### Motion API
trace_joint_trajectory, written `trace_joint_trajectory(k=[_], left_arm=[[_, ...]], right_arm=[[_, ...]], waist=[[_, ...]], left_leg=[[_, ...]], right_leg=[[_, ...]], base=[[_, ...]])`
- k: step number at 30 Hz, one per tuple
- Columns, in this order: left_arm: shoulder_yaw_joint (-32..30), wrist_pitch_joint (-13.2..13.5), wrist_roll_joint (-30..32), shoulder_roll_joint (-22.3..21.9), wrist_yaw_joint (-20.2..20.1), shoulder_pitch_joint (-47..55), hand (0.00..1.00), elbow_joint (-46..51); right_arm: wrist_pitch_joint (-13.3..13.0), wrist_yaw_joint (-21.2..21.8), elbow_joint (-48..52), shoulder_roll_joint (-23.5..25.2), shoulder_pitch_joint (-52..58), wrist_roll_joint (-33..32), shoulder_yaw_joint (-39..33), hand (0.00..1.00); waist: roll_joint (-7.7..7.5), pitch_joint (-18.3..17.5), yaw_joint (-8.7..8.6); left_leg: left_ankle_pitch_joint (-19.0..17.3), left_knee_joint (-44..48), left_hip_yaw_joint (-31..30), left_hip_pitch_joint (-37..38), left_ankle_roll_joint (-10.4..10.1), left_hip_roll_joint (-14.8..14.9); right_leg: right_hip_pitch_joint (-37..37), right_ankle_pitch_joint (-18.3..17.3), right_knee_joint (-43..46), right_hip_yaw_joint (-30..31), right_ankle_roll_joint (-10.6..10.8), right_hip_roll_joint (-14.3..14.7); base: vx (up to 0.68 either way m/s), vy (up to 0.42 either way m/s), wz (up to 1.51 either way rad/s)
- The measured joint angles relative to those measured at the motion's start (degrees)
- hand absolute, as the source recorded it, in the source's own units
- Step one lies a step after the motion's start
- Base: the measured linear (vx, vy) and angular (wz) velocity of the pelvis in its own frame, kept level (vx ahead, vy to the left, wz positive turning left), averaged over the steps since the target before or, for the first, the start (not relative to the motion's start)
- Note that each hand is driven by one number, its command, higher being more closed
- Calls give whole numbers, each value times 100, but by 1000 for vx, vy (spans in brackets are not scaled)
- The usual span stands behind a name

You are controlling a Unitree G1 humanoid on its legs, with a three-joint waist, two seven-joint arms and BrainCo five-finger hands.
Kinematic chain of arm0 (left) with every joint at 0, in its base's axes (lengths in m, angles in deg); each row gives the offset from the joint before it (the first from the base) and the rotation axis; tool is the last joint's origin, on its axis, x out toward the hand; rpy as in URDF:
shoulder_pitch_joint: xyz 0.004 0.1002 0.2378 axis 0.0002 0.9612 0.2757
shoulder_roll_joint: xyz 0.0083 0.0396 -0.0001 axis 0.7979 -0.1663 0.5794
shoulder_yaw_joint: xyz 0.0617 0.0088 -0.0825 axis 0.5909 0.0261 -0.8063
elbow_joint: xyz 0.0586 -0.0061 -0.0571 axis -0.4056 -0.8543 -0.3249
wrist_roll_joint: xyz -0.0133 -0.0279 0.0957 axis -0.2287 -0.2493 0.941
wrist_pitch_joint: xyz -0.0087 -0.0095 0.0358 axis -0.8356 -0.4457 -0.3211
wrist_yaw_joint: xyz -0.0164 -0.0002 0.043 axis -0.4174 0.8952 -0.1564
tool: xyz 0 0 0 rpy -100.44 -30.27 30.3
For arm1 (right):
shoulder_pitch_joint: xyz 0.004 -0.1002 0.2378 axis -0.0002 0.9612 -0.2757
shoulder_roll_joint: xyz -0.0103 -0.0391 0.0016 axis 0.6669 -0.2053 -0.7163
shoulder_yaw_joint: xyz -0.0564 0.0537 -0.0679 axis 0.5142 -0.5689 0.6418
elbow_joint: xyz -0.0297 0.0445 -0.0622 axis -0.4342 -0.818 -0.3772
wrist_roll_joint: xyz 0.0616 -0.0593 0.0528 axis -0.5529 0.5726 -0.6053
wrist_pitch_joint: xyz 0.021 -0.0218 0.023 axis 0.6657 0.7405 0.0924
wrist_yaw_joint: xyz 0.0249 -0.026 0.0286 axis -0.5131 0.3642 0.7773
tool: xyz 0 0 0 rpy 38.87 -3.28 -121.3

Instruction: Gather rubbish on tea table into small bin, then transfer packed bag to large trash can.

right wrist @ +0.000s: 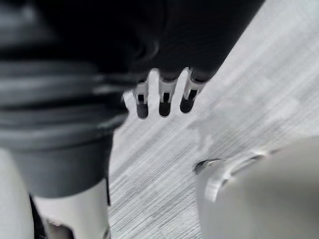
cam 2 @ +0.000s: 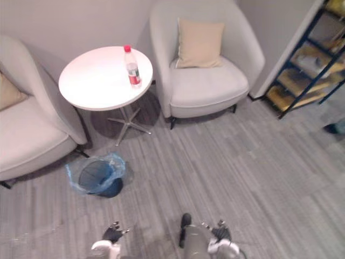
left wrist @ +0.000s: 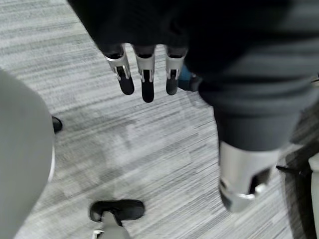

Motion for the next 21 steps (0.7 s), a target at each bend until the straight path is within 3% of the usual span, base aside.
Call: trace_joint_trajectory(k=[2, 3, 5, 6, 8, 10, 11, 12, 13, 14, 15, 16, 17, 19, 20, 21], left_arm=[[-217, -1, 1, -70, -15, -52, 0, 32], [-399, 3, 0, -106, -16, -86, 0, 111], [-440, 5, 0, -106, -13, -68, 0, 247], [-441, 5, -6, -127, -15, -67, 0, 305], [-433, 9, -10, -166, -15, -62, 0, 378], [-413, 15, -15, -156, -15, -90, 0, 417], [-413, 14, -16, -152, -17, -97, 0, 420], [-414, 11, -19, -132, -21, -121, 0, 424], [-406, 17, -24, -62, -26, -162, 0, 405], [-397, 13, -24, -27, -25, -165, 0, 404], [-395, 16, -21, 48, -29, -177, 0, 378], [-399, 13, -24, 85, -33, -178, 0, 370], [-420, 0, -18, 153, -34, -194, 0, 339], [-420, -5, -16, 159, -33, -182, 0, 230], [-379, -10, -16, 223, -34, -145, 0, 146], [-307, -26, -18, 275, -34, -136, 0, 89]], right_arm=[[2, -11, -3, 10, 20, -2, -5, 0], [17, -19, -65, 49, 63, -4, 27, 0], [19, -33, -55, 122, 126, -5, 22, 0], [19, -55, -19, 150, 163, -9, 6, 0], [23, -78, 3, 155, 160, -10, -18, 0], [25, -129, -78, 149, 158, -15, -26, 0], [25, -131, -82, 150, 156, -15, -26, 0], [40, -122, -135, 153, 140, -20, -34, 0], [59, -121, -191, 172, 138, -21, -28, 0], [58, -120, -188, 192, 138, -21, -8, 0], [58, -103, -213, 254, 124, -13, 21, 0], [58, -104, -212, 270, 101, -12, 21, 0], [60, -88, -232, 267, 72, -6, 12, 0], [58, -60, -236, 266, 71, 0, 15, 0], [54, -33, -223, 273, 73, 0, 4, 0], [59, -16, -237, 272, 90, 1, -19, 0]], waist=[[-39, 39, -48], [-125, 101, 51], [-156, 122, 99], [-169, 128, 92], [-168, 125, 103], [-176, 117, 145], [-182, 121, 148], [-219, 141, 193], [-347, 109, 342], [-382, 62, 354], [-523, 55, 347], [-550, 68, 351], [-560, 74, 370], [-544, 66, 372], [-565, 64, 352], [-592, 42, 302]], left_leg=[[220, 1252, -260, -490, -225, 115], [434, 2441, -279, -938, -290, 273], [294, 3224, 8, -1335, -160, 444], [163, 3364, 342, -1645, 39, 474], [27, 3148, 664, -2012, 125, 401], [92, 1425, 873, -2248, 195, -78], [131, 1249, 871, -2249, 211, -137], [631, 387, 841, -2250, 300, -425], [1101, -115, 926, -1968, 451, -642], [1103, -190, 958, -1901, 467, -703], [882, 56, 1014, -2011, 663, -751], [792, 179, 1013, -2059, 698, -751], [481, 389, 1033, -1952, 716, -758], [289, 317, 1048, -1681, 712, -779], [138, 128, 1021, -1256, 754, -865], [73, 40, 968, -1053, 780, -916]], right_leg=[[325, -192, -64, -128, -68, 48], [696, -312, -223, -180, -138, 106], [1104, -461, -384, -260, -215, 131], [1392, -526, -555, -265, -200, 124], [1644, -563, -839, -280, -91, 119], [1978, -546, -1220, -282, 63, 53], [1995, -558, -1237, -281, 83, 38], [2093, -595, -1269, -251, 132, -46], [2173, -593, -1293, -8, 315, -154], [2186, -591, -1343, 24, 319, -188], [2210, -594, -1437, 102, 401, -268], [2216, -606, -1435, 108, 422, -290], [2217, -691, -1032, 215, 561, -349], [1950, -838, -65, 327, 800, -422], [1423, -770, 1529, 350, 1142, -642], [1209, -915, 2142, 287, 1100, -779]], base=[[317, -279, 48], [216, -151, 12], [213, -110, 12], [222, -64, 19], [197, -20, 12], [221, 65, 1], [355, 150, -2], [359, 145, -27], [359, 145, -25], [403, 109, -26], [328, 95, -3], [490, 156, -4], [386, 163, -8], [389, 166, -5], [323, 117, 14], [335, 89, 19]])
